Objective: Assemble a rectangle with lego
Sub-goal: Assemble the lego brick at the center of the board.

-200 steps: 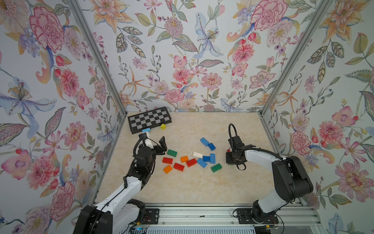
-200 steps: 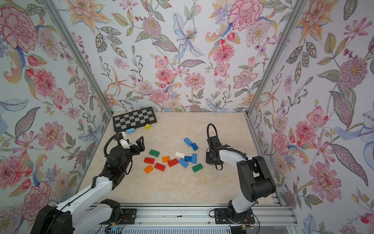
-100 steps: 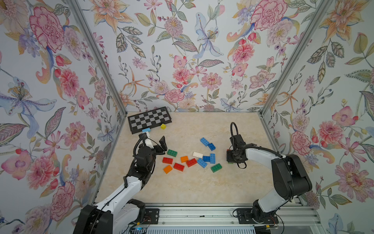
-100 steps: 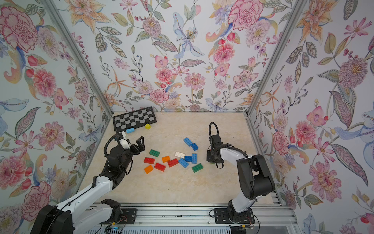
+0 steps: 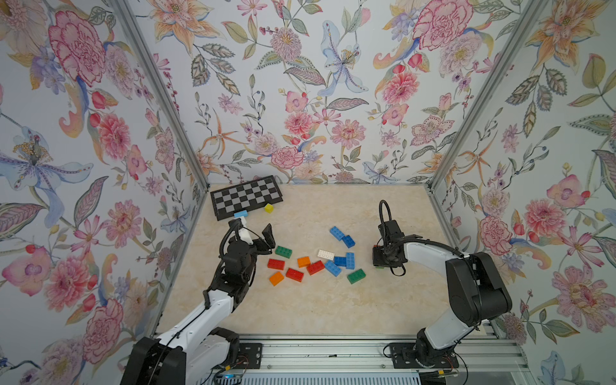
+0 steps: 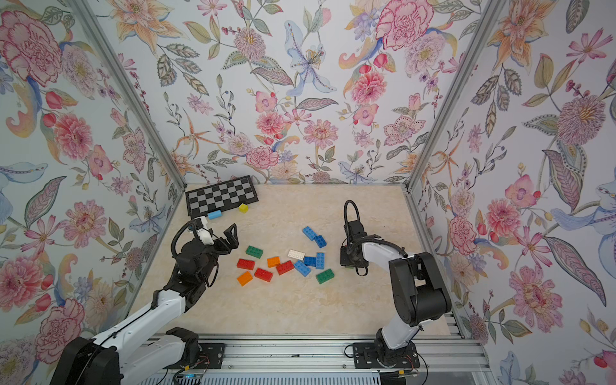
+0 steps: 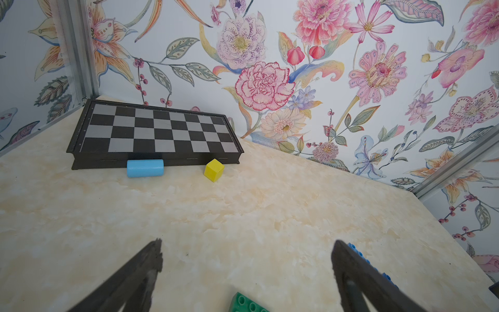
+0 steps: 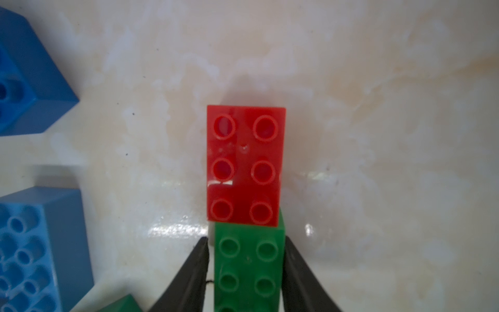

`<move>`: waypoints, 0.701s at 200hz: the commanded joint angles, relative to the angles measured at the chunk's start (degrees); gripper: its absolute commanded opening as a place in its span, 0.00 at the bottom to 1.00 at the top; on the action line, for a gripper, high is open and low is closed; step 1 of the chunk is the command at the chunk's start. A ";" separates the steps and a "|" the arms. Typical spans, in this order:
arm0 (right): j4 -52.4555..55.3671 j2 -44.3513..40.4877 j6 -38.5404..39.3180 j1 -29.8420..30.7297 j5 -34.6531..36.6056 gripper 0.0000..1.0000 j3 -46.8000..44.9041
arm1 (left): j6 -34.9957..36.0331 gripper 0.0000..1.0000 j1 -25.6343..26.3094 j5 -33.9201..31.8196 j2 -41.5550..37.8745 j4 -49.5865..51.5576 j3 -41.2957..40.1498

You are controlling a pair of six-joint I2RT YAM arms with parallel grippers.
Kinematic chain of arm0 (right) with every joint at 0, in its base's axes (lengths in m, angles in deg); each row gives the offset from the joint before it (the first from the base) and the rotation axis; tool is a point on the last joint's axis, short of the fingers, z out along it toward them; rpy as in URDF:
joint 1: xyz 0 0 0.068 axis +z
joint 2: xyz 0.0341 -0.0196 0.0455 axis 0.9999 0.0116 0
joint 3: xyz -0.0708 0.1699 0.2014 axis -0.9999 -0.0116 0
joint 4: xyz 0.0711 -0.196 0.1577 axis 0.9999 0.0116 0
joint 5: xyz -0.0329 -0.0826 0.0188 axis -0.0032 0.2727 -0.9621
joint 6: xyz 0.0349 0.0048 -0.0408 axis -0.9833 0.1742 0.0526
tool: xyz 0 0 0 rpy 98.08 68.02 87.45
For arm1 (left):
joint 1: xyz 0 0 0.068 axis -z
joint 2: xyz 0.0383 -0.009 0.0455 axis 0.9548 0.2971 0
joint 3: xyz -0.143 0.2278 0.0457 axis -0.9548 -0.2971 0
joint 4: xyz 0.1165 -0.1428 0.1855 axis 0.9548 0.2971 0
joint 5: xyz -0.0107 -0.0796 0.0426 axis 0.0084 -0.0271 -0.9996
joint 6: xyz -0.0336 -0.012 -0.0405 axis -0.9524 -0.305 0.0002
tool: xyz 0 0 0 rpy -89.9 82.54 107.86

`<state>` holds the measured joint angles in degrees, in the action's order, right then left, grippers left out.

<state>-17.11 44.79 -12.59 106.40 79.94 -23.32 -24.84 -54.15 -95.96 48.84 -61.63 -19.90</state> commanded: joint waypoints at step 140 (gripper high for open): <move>3.23 3.66 -2.23 1.74 0.09 0.61 2.02 | -0.87 0.99 0.28 -1.64 -0.43 -1.13 0.62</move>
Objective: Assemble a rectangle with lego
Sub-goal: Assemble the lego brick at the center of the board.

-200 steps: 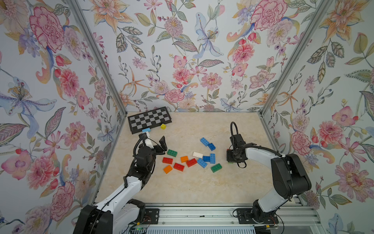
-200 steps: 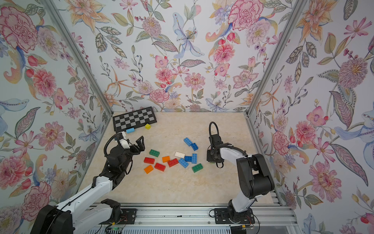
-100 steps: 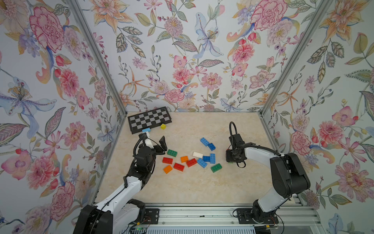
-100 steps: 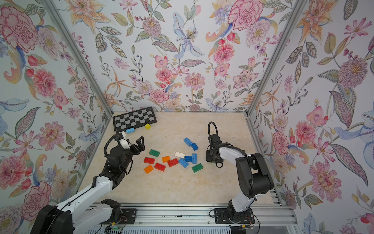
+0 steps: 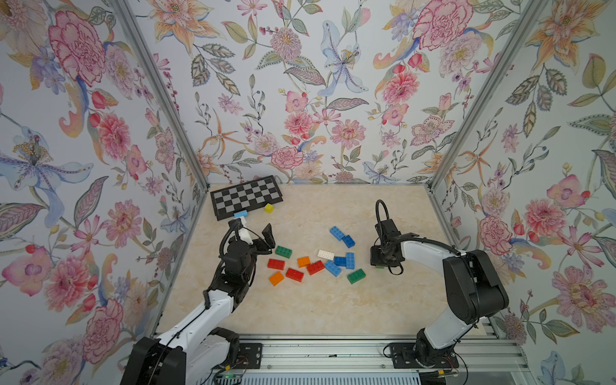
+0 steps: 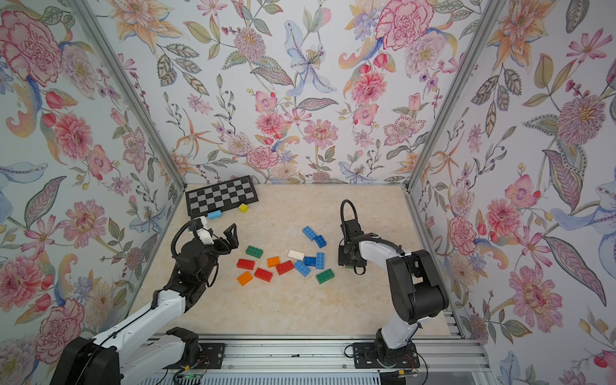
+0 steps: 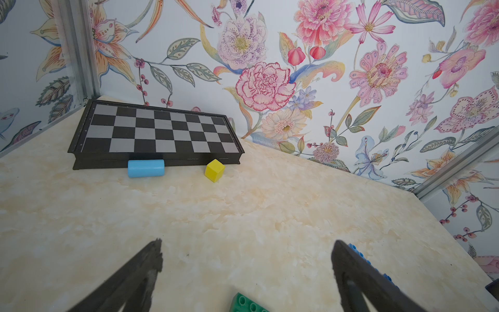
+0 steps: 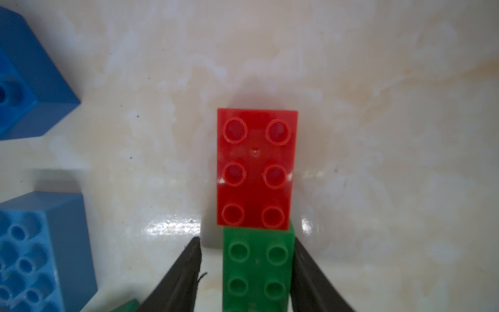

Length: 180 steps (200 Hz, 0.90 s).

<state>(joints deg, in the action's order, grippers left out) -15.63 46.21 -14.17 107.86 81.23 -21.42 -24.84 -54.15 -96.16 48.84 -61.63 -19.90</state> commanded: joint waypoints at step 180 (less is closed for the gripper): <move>5.01 1.84 -20.56 23.20 5.19 0.79 17.02 | 1.94 0.99 0.24 -3.66 -2.06 2.21 0.75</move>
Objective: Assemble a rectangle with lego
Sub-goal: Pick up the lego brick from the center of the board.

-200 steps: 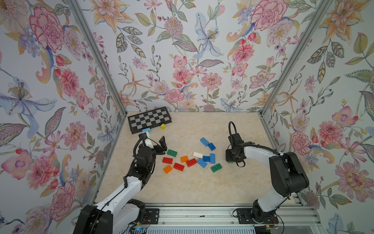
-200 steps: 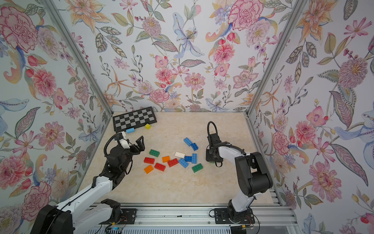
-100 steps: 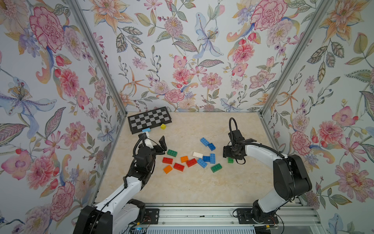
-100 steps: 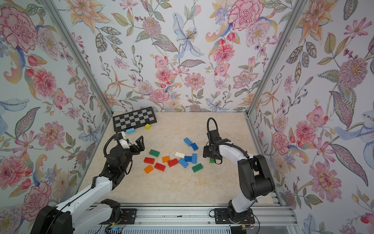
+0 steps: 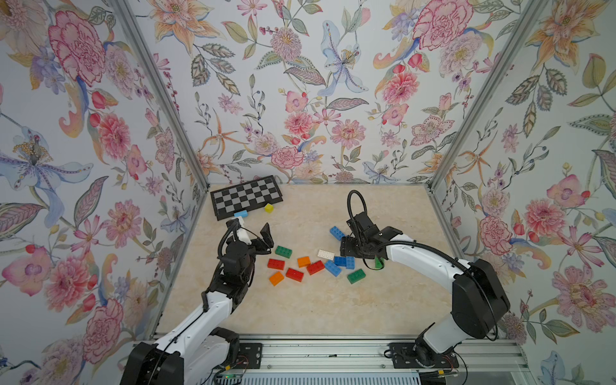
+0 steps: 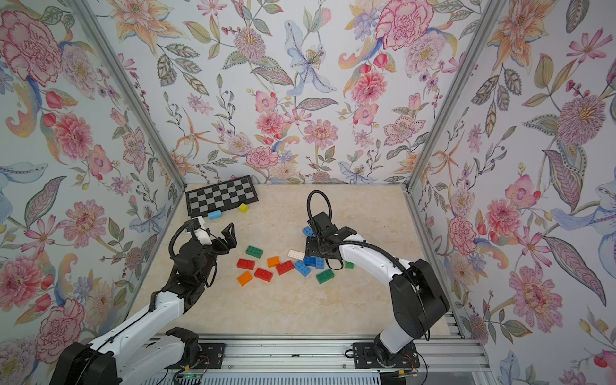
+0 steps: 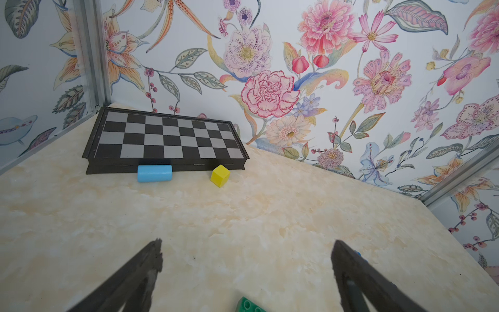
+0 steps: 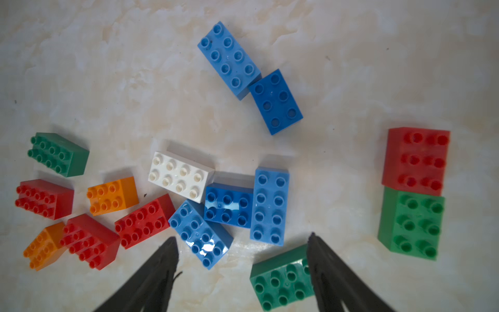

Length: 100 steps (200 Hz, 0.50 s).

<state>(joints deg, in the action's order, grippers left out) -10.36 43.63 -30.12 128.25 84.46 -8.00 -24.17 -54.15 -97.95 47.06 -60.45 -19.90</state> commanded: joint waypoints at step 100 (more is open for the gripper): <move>-3.07 14.53 -8.09 6.11 -2.79 0.79 9.10 | 2.58 0.99 0.34 -3.17 -0.86 2.25 0.43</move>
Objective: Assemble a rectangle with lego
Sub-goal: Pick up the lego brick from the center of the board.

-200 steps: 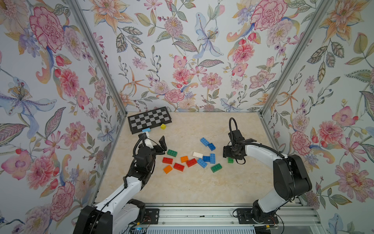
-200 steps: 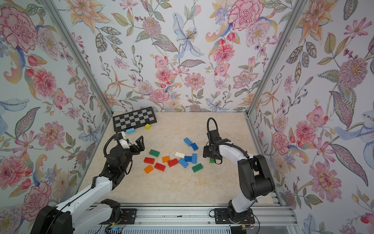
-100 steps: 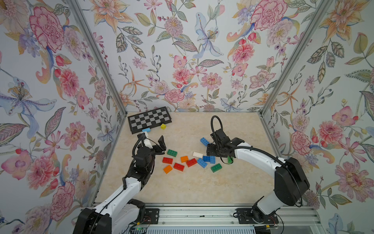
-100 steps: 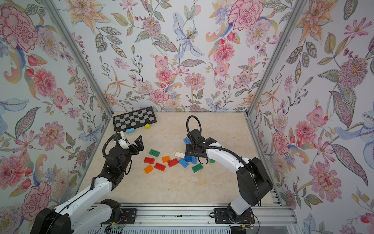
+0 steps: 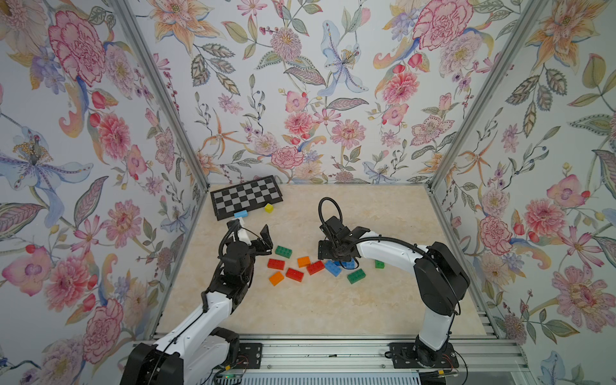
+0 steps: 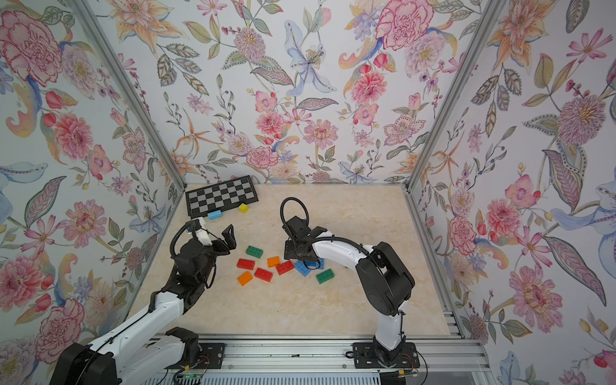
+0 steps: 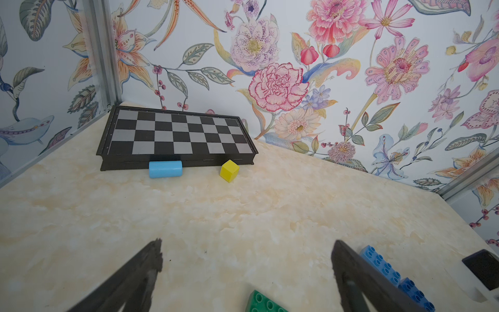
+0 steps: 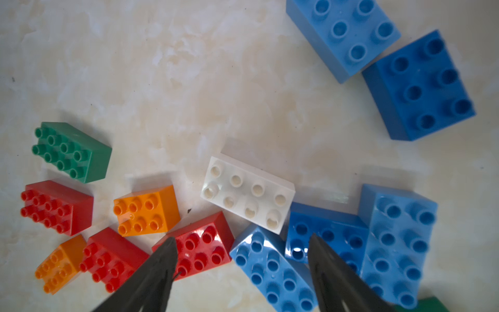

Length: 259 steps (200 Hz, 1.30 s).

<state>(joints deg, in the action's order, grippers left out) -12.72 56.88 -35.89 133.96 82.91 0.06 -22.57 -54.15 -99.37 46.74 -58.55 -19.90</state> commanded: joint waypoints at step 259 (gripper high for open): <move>4.29 16.19 5.79 -0.24 2.36 0.80 14.76 | 1.65 0.99 0.25 -2.46 -0.29 -0.26 0.20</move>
<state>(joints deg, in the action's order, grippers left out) -12.09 70.34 -32.53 132.89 82.06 11.80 -21.57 -54.15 -100.47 46.74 -58.57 -19.90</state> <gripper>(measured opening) 0.804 0.989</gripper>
